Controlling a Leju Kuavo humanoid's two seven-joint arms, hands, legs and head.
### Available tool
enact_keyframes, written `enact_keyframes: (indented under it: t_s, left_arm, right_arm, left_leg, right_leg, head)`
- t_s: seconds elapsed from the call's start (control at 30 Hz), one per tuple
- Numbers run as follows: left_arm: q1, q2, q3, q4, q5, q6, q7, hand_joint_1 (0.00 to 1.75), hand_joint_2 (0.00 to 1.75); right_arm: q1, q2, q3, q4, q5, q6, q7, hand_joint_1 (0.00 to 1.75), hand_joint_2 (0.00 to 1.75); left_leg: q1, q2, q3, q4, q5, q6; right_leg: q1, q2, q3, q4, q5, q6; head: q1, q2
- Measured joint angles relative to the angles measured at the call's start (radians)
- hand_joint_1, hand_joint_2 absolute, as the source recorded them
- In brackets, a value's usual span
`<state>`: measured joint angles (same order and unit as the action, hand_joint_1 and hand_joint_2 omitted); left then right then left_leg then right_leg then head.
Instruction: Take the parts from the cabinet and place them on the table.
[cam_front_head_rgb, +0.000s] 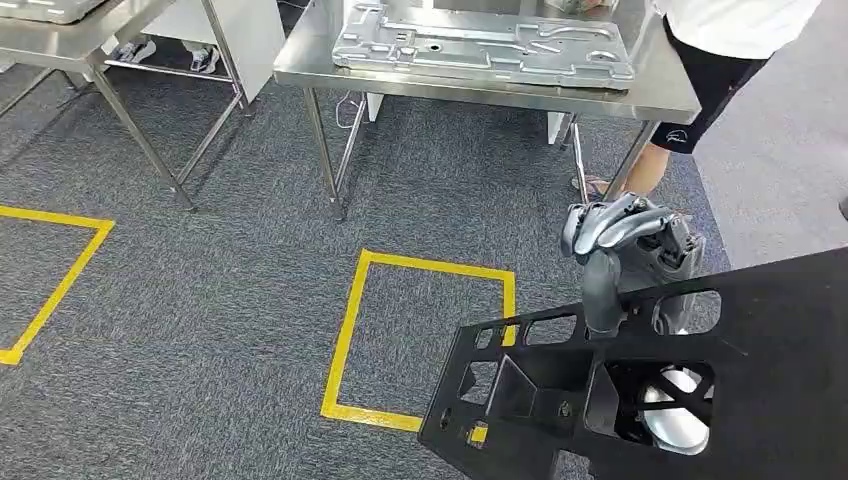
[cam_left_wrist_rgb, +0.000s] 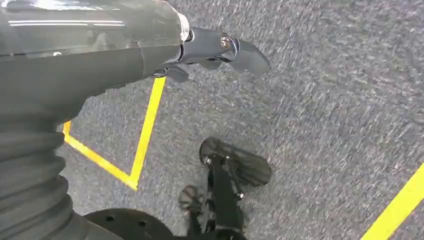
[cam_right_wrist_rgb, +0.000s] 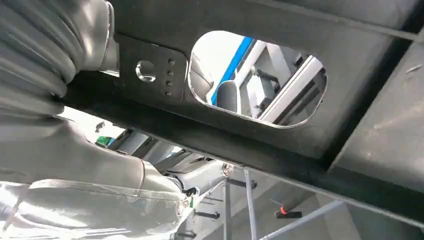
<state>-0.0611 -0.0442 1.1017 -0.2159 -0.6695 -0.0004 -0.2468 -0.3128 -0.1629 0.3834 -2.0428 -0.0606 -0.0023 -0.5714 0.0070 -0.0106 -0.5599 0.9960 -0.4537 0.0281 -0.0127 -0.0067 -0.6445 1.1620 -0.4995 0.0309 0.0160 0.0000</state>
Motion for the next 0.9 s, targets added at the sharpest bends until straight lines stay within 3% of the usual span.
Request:
enact_keyframes:
  t_s: [0.03,0.07,0.13,0.2,0.23,0.27,0.3,0.37,0.4,0.43,0.47,0.53,0.57,0.6,0.73,0.77,0.8,0.87,0.9]
  left_arm:
    - [0.000,0.000,0.000,0.000,-0.001,-0.003,-0.001,0.00,1.75]
    - [-0.001,-0.002,0.000,0.000,-0.002,-0.006,-0.004,0.00,1.75]
    - [-0.001,-0.002,0.000,0.000,-0.005,-0.006,-0.006,0.00,1.75]
    - [0.000,-0.002,0.000,0.000,-0.009,-0.006,-0.007,0.00,1.75]
    - [0.000,0.000,0.000,0.000,-0.011,-0.005,-0.006,0.00,1.75]
    - [0.000,-0.001,0.000,0.000,-0.011,-0.004,-0.006,0.00,1.75]
    - [0.000,-0.002,0.000,0.000,-0.012,-0.003,-0.006,0.00,1.75]
    - [0.001,-0.001,0.000,0.000,-0.012,0.001,-0.003,0.00,1.75]
    - [0.002,-0.002,0.000,0.000,-0.013,0.003,-0.002,0.00,1.75]
    - [0.004,-0.002,0.000,0.000,-0.012,0.003,-0.001,0.00,1.75]
    - [0.005,-0.001,0.000,0.000,-0.012,0.004,0.001,0.00,1.75]
    - [0.004,0.000,0.000,0.000,-0.012,0.004,0.001,0.00,1.75]
    - [0.003,0.000,0.000,0.000,-0.013,0.004,0.001,0.00,1.75]
    - [0.001,0.000,0.000,0.000,-0.013,0.004,0.001,0.00,1.75]
    - [0.004,0.000,0.000,0.000,-0.013,0.004,0.002,0.00,1.75]
    - [0.003,0.000,0.000,0.000,-0.013,0.004,0.002,0.00,1.75]
    - [0.002,0.000,0.000,0.000,-0.013,0.004,0.002,0.00,1.75]
    - [0.002,0.000,0.000,0.000,-0.013,0.010,0.003,0.00,1.75]
    - [0.003,0.000,0.000,0.000,-0.014,0.013,0.004,0.00,1.75]
  right_arm:
    - [0.000,-0.002,0.000,0.000,-0.001,-0.001,-0.002,1.75,1.75]
    - [-0.001,-0.004,-0.001,0.000,-0.002,-0.002,-0.006,1.75,1.75]
    - [0.001,-0.009,-0.002,0.000,-0.006,-0.008,-0.016,1.75,1.75]
    - [0.008,-0.018,-0.004,0.000,-0.011,-0.016,-0.034,1.75,1.75]
    - [0.014,-0.023,-0.006,0.000,-0.017,-0.020,-0.046,1.75,1.75]
    - [0.018,-0.028,-0.007,0.000,-0.020,-0.021,-0.056,1.75,1.75]
    - [0.021,-0.029,-0.008,0.000,-0.021,-0.022,-0.064,1.75,1.75]
    - [0.040,-0.036,-0.009,0.000,-0.023,-0.025,-0.076,1.75,1.75]
    - [0.052,-0.041,-0.009,0.000,-0.023,-0.028,-0.083,1.75,1.75]
    - [0.064,-0.044,-0.009,-0.001,-0.023,-0.031,-0.089,1.75,1.75]
    - [0.071,-0.048,-0.009,-0.002,-0.023,-0.036,-0.091,1.75,1.75]
    - [0.078,-0.055,-0.010,-0.005,-0.023,-0.037,-0.092,1.75,1.75]
    - [0.080,-0.057,-0.010,-0.006,-0.023,-0.037,-0.093,1.75,1.75]
    - [0.082,-0.060,-0.010,-0.008,-0.023,-0.037,-0.094,1.75,1.75]
    - [0.087,-0.068,-0.011,-0.013,-0.023,-0.037,-0.095,1.75,1.75]
    - [0.088,-0.069,-0.011,-0.013,-0.023,-0.037,-0.095,1.75,1.75]
    - [0.087,-0.071,-0.012,-0.016,-0.023,-0.037,-0.095,1.75,1.75]
    - [0.092,-0.077,-0.013,-0.016,-0.024,-0.039,-0.097,1.75,1.75]
    - [0.097,-0.080,-0.013,-0.016,-0.029,-0.040,-0.101,1.75,1.75]
  left_leg:
    - [-0.001,-0.002,0.003,0.000,-0.001,-0.002]
    - [-0.001,-0.004,0.001,0.000,-0.002,-0.004]
    - [-0.004,-0.006,-0.006,0.004,-0.003,-0.015]
    - [-0.002,-0.006,-0.003,-0.002,-0.001,-0.025]
    - [-0.003,-0.004,-0.006,0.005,-0.009,-0.031]
    - [-0.002,0.000,-0.013,0.030,-0.029,-0.035]
    - [0.000,0.002,-0.039,0.090,-0.067,-0.038]
    - [0.004,0.003,-0.118,0.258,-0.143,-0.045]
    - [0.004,0.003,-0.146,0.316,-0.157,-0.047]
    - [0.006,0.003,-0.149,0.318,-0.143,-0.049]
    - [0.007,0.004,-0.128,0.272,-0.108,-0.049]
    - [0.009,0.007,-0.034,0.083,-0.013,-0.046]
    - [0.009,0.010,-0.002,0.019,-0.016,-0.042]
    - [0.003,0.007,0.000,0.010,-0.016,-0.035]
    - [0.003,0.005,-0.002,0.006,-0.007,-0.009]
    - [0.005,0.006,-0.001,0.003,-0.004,-0.003]
    - [0.005,0.006,-0.003,0.003,-0.003,0.002]
    - [0.002,0.006,-0.007,0.004,-0.002,0.005]
    - [0.001,0.006,-0.008,0.004,-0.002,0.005]
  right_leg:
    - [0.001,0.002,0.046,-0.096,0.043,-0.007]
    - [0.005,0.008,0.072,-0.155,0.045,-0.015]
    - [0.011,0.007,0.069,-0.162,0.045,-0.017]
    - [0.013,0.007,0.069,-0.164,0.046,-0.026]
    - [-0.001,0.003,0.076,-0.177,0.053,-0.034]
    - [0.000,0.001,0.079,-0.181,0.054,-0.039]
    - [0.000,0.000,0.079,-0.181,0.053,-0.043]
    - [0.002,-0.002,0.079,-0.179,0.052,-0.044]
    - [0.002,-0.003,0.078,-0.178,0.052,-0.044]
    - [0.002,-0.003,0.079,-0.177,0.051,-0.043]
    - [0.001,-0.003,0.079,-0.175,0.050,-0.042]
    - [0.000,-0.002,0.081,-0.167,0.043,-0.035]
    - [0.000,-0.002,0.080,-0.163,0.040,-0.031]
    - [0.007,0.000,0.077,-0.156,0.037,-0.025]
    - [0.003,0.000,0.077,-0.161,0.040,0.000]
    - [-0.001,0.001,0.070,-0.142,0.023,0.005]
    - [0.000,0.002,0.045,-0.085,-0.016,0.009]
    - [-0.002,0.002,-0.037,0.086,-0.097,0.016]
    - [-0.001,0.002,-0.070,0.155,-0.117,0.017]
  head:
    - [0.000,0.000]
    - [0.000,0.000]
    - [-0.001,0.000]
    - [0.000,0.000]
    - [-0.001,0.000]
    - [-0.002,0.000]
    - [-0.005,0.000]
    - [-0.004,0.000]
    - [-0.005,0.000]
    - [-0.004,0.000]
    - [-0.005,0.000]
    - [-0.005,0.000]
    - [-0.005,0.000]
    - [-0.004,0.000]
    - [-0.004,0.000]
    - [-0.002,0.000]
    - [-0.001,0.000]
    - [-0.002,0.000]
    - [-0.002,0.000]
